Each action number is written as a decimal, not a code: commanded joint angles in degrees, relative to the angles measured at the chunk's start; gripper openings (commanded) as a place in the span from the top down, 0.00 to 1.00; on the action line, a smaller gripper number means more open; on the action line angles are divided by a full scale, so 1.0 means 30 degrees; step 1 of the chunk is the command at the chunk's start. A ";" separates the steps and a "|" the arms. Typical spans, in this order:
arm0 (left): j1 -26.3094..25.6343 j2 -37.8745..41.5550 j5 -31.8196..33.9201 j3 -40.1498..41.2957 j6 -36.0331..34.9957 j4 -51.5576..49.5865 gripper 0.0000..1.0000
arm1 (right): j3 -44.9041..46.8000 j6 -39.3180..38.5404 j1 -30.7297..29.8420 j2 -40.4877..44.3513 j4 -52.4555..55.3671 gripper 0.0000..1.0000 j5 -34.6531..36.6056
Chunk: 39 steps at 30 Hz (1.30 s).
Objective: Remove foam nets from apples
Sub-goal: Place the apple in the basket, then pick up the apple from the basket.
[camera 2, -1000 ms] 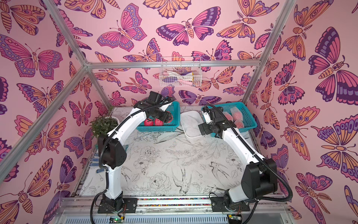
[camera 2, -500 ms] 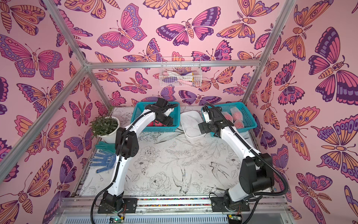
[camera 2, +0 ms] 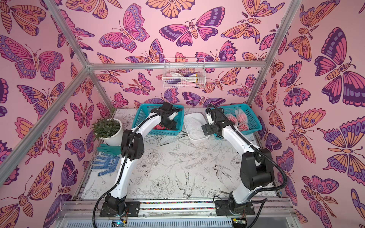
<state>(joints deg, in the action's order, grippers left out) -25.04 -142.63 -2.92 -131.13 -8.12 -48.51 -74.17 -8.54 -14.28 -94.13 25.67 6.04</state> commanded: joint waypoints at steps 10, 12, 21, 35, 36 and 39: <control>-0.0216 0.1511 0.0914 -0.0982 0.0157 -0.0829 0.03 | -0.0568 0.0179 0.0780 0.0995 0.1162 0.01 -0.0579; -0.0238 0.1839 0.1017 -0.0944 0.0136 -0.1071 0.03 | -0.0734 0.0122 0.0798 0.1082 0.1676 0.01 -0.0721; -0.0626 0.5284 0.1826 0.0707 0.0613 -0.1245 0.03 | -0.1909 0.0141 0.1741 0.1689 0.3193 0.01 0.0382; -0.1143 1.5568 -0.0962 1.5166 0.3620 0.4417 0.03 | -1.1429 -0.0112 0.4186 -0.7134 0.8754 0.01 0.4720; -0.1190 1.5784 -0.1263 1.5558 0.3970 0.4544 0.03 | -1.2274 0.0011 0.4275 -0.7729 0.9193 0.01 0.4765; -0.1452 1.6329 -0.1402 1.6668 0.4659 0.5126 0.04 | -1.4680 0.0128 0.4359 -0.9642 1.0047 0.01 0.4927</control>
<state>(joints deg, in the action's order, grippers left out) -28.71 -95.59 -4.75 -83.44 2.13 -36.93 -113.21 -8.91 -1.78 -120.75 50.43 18.68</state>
